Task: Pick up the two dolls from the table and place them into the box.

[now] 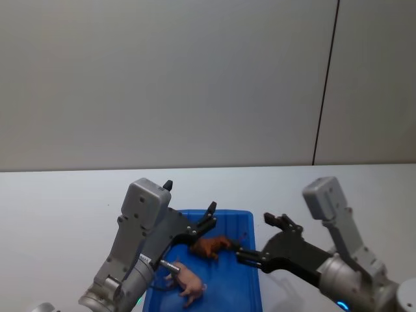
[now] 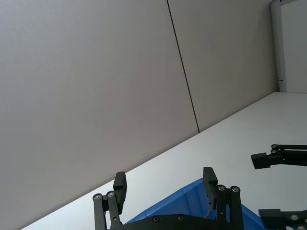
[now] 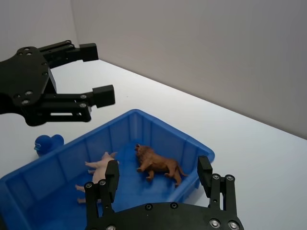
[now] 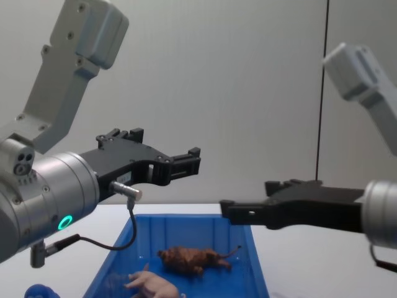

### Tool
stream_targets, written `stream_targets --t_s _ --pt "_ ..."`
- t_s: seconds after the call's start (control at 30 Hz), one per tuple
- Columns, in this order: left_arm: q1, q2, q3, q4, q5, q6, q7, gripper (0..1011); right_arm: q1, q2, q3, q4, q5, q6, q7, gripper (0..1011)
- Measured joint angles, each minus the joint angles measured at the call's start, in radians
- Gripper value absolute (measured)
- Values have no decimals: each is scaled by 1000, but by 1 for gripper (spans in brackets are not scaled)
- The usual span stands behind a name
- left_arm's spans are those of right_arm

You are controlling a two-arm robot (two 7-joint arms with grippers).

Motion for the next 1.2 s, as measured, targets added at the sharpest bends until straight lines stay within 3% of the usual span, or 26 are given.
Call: stream_targets --t_s 0.53,0.87,1.2 --pt "0 0 0 0 0 0 0 1001 -105 128 67 -85 57 -56 -16 1001" --pt "20 15 -6 -25 2 22 27 1001 -137 164 86 -110 73 -73 -23 1001" --pt "89 68 -24 -101 -36 87 115 1001 -152 181 95 -121 80 -80 -27 1001"
